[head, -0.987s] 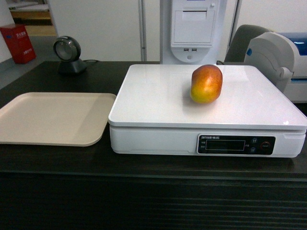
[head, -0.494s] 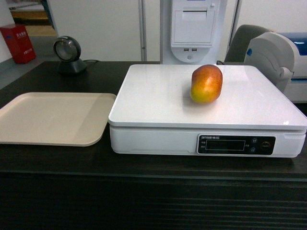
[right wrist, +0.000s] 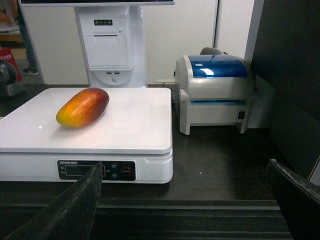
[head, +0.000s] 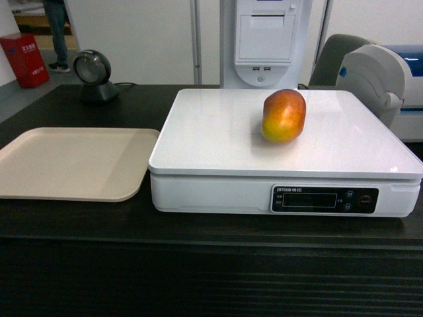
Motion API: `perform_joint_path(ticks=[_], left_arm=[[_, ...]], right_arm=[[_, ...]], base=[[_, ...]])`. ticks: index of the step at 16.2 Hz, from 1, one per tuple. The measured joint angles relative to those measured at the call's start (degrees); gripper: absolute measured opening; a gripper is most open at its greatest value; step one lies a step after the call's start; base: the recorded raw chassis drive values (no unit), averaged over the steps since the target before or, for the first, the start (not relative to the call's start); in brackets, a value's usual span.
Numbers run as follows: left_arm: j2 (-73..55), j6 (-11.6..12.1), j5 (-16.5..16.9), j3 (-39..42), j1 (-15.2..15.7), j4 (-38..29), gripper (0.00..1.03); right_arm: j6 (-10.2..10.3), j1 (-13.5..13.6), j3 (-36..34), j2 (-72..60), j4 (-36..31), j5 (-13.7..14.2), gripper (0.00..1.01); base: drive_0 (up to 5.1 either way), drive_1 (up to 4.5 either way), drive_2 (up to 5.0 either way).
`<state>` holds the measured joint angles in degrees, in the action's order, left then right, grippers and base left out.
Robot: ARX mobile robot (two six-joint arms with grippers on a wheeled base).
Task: Place dark red mango on scale at checkout
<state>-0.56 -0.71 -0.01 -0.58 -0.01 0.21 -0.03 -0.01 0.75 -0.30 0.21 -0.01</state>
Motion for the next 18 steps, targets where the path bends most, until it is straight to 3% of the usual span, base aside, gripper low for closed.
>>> perform_joint_path(ticks=[2,8,9,18], left_arm=[[0.0,0.02,0.0,0.0,0.0,0.0,0.26],[0.0,0.02,0.0,0.0,0.0,0.0,0.9],[0.0,0.02,0.0,0.0,0.0,0.0,0.96],[0.0,0.11,0.0,0.0,0.0,0.0,0.98]], right_arm=[[0.0,0.0,0.0,0.0,0.02,0.0,0.98],[0.0,0.0,0.0,0.0,0.02,0.0,0.98],[0.0,0.0,0.0,0.0,0.02,0.0,0.98],[0.0,0.0,0.0,0.0,0.02,0.0,0.98]], base=[[0.0,0.0,0.0],[0.0,0.0,0.0],[0.0,0.0,0.0],[0.0,0.0,0.0]])
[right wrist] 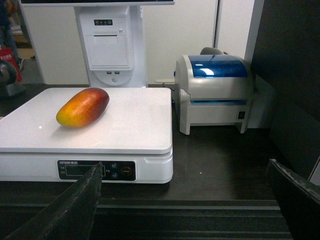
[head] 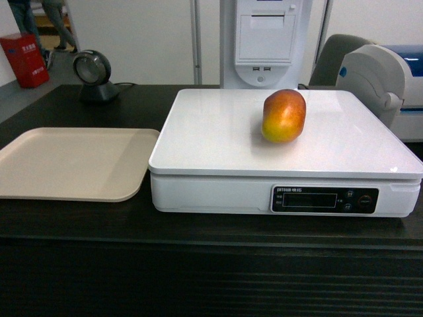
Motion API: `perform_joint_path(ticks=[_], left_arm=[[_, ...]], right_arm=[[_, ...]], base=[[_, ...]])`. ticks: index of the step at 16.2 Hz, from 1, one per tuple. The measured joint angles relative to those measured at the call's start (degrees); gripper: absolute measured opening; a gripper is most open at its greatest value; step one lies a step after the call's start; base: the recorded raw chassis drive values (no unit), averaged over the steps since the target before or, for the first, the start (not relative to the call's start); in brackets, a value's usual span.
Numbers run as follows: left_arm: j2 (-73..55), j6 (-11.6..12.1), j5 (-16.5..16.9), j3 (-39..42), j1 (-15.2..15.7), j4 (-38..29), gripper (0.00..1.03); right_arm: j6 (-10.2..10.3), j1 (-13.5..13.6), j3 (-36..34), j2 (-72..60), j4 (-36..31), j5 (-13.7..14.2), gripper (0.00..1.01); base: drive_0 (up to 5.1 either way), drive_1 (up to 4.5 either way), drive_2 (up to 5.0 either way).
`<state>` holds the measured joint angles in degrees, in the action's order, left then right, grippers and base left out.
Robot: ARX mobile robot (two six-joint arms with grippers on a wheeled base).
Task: Place dark red mango on scale at checkout
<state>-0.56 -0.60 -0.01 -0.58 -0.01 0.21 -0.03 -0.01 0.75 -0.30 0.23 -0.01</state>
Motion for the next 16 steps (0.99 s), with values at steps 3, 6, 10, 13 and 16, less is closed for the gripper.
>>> perform_joint_path(ticks=[3,6,10,13,16], left_arm=[[0.0,0.0,0.0,0.0,0.0,0.0,0.98],[0.0,0.0,0.0,0.0,0.0,0.0,0.98],[0.0,0.0,0.0,0.0,0.0,-0.02,0.98],[0.0,0.0,0.0,0.0,0.0,-0.13,0.98],[0.0,0.0,0.0,0.0,0.0,-0.07,0.98]], right_arm=[[0.0,0.0,0.0,0.0,0.0,0.0,0.98],[0.0,0.0,0.0,0.0,0.0,0.0,0.98],[0.0,0.0,0.0,0.0,0.0,0.0,0.98],[0.0,0.0,0.0,0.0,-0.15,0.0,0.98],[0.0,0.0,0.0,0.0,-0.09,0.0,0.98]], base=[[0.0,0.0,0.0],[0.0,0.0,0.0],[0.0,0.0,0.0],[0.0,0.0,0.0],[0.0,0.0,0.0]])
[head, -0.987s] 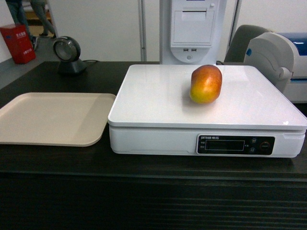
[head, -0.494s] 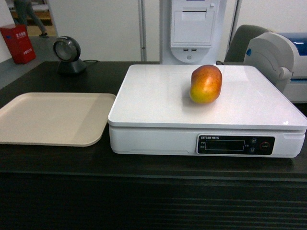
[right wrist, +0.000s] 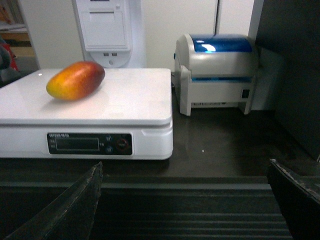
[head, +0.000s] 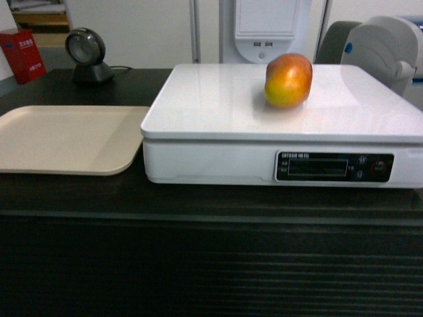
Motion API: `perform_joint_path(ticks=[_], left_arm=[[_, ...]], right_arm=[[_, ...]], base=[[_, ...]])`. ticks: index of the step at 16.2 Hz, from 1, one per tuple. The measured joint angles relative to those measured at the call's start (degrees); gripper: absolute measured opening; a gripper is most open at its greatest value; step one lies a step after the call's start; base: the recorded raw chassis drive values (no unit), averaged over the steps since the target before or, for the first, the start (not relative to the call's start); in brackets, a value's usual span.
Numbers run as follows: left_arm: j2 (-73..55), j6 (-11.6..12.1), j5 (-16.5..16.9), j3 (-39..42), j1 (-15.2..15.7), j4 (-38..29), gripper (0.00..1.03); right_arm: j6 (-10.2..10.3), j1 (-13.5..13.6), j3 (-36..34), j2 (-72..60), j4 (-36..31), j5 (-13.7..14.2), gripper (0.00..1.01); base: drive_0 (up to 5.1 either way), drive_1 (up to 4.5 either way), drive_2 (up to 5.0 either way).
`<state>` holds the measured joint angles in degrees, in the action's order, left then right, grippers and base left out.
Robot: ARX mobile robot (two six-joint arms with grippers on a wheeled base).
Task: Place dark red mango on scale at checkout
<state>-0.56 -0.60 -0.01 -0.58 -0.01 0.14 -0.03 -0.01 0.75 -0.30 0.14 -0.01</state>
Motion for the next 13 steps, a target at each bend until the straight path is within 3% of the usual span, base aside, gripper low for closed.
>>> perform_joint_path(ticks=[13], left_arm=[[-0.02,0.0,0.0,0.0,0.0,0.07,0.98]], right_arm=[[0.02,0.0,0.0,0.0,0.13,0.0,0.98]], base=[[0.0,0.0,0.0]])
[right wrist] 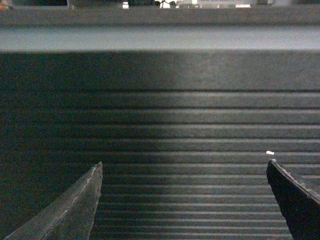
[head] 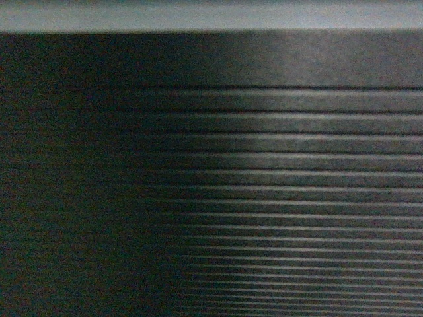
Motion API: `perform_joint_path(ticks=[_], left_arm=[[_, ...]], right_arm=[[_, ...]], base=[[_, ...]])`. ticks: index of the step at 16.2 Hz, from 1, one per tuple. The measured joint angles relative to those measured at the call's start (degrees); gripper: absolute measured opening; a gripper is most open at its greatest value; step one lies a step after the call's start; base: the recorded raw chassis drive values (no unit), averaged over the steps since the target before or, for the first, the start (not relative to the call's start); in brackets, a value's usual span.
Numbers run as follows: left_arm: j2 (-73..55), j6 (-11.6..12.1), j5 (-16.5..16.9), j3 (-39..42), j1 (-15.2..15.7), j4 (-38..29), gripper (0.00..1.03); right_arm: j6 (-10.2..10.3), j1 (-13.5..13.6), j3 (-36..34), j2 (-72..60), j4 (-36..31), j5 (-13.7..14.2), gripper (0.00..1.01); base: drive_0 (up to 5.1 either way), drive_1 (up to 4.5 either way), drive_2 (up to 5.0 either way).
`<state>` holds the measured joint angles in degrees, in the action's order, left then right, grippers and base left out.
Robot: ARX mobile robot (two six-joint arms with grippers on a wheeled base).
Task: Place dark red mango on scale at checkout
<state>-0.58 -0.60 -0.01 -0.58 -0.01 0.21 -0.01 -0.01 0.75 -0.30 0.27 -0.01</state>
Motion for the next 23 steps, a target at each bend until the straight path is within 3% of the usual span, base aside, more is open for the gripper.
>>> perform_joint_path(ticks=[23], left_arm=[[0.0,0.0,0.0,0.0,0.0,0.13,0.98]], right_arm=[[-0.02,0.0,0.0,0.0,0.04,0.0,0.98]], base=[[0.0,0.0,0.0]])
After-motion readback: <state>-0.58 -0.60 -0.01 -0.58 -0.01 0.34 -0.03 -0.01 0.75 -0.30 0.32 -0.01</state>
